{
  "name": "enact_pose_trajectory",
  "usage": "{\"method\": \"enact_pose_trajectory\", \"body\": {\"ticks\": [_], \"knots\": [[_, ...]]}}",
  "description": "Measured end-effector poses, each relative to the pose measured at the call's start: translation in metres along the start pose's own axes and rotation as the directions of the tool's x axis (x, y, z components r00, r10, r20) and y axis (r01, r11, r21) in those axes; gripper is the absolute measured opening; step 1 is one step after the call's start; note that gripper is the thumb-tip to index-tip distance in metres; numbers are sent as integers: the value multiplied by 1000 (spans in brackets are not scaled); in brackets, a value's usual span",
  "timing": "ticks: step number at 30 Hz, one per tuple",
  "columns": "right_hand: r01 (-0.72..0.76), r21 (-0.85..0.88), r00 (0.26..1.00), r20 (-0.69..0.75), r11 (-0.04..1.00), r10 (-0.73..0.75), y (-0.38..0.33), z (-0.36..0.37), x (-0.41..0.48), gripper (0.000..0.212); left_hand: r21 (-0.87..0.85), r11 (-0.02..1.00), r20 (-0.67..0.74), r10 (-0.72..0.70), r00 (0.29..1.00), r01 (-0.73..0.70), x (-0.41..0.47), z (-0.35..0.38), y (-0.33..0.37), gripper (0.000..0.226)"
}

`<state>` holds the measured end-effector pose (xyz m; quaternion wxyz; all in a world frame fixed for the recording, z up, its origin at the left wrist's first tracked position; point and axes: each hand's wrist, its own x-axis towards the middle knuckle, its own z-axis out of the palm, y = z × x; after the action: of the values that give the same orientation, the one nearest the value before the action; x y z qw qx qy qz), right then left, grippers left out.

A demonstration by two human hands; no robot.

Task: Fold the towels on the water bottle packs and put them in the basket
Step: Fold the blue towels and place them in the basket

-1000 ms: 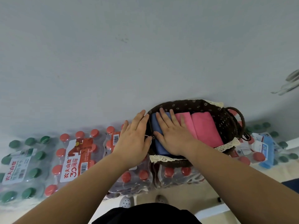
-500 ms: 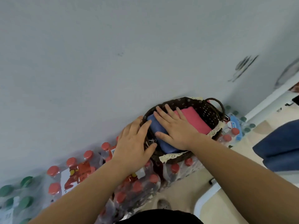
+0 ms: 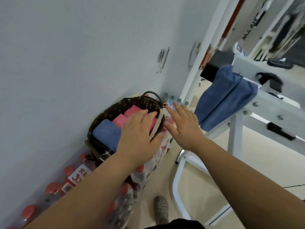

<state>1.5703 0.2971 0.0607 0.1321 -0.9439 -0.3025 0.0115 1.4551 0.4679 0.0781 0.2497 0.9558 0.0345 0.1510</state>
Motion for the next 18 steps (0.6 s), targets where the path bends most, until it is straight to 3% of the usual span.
{"method": "enact_pose_trajectory", "body": {"ticks": [5, 11, 15, 18], "knots": [[-247, -30, 966, -82, 968, 244, 83, -19, -9, 78, -90, 991, 103, 107, 989, -98, 56, 51, 46, 67], [-349, -106, 906, -291, 931, 307, 175, -47, 16, 71, -82, 993, 201, 98, 975, -82, 144, 104, 108, 64], [-388, -114, 839, -454, 915, 299, 224, -58, 27, 68, -171, 985, 216, 58, 975, -20, 194, 137, 147, 61], [-396, -123, 822, -490, 910, 291, 252, -62, 35, 70, -293, 947, 217, -73, 974, 136, 231, 162, 164, 62]]}}
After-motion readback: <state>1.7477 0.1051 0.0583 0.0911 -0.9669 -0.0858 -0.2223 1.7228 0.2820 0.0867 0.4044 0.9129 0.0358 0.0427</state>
